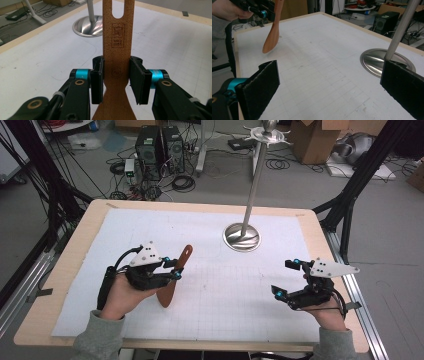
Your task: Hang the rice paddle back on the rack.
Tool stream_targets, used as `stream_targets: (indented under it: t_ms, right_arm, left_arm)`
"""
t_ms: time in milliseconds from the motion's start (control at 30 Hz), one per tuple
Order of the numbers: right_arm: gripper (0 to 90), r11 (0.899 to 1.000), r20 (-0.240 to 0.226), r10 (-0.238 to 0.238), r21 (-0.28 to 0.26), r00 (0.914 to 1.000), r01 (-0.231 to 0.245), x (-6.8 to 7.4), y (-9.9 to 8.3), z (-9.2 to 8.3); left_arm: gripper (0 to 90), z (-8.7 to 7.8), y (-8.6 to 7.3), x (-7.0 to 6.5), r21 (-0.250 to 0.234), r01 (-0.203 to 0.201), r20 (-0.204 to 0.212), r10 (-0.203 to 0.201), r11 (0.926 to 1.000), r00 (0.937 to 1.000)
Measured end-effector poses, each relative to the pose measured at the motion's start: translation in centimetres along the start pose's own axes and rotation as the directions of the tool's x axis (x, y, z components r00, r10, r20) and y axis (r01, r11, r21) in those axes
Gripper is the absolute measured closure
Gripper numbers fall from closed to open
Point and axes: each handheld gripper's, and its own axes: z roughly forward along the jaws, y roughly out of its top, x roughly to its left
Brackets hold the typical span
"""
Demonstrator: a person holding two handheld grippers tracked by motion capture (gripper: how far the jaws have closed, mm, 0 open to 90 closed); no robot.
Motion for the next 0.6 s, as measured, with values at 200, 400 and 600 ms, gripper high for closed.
stream_targets:
  t_ms: [200, 400, 600]
  right_arm:
    - [1.1, 1.0, -0.003, -0.006, -0.007, 1.0, 0.006, 0.0, 0.1, -0.1]
    - [1.1, 1.0, -0.003, 0.001, -0.003, 1.0, -0.001, -0.2, 0.1, 0.0]
    - [1.1, 1.0, -0.003, 0.002, 0.001, 1.0, -0.002, -0.3, 0.0, 0.1]
  left_arm:
    - [65.0, -0.3, 0.0, 0.4, -0.021, 0.019, -0.007, -0.019, 0.9996, 0.9998]
    - [65.1, -0.7, 0.0, 0.7, -0.025, 0.026, -0.004, -0.026, 0.9993, 0.9997]
    - [65.1, -1.1, 0.1, 0.9, -0.048, 0.041, -0.002, -0.041, 0.998, 0.9991]
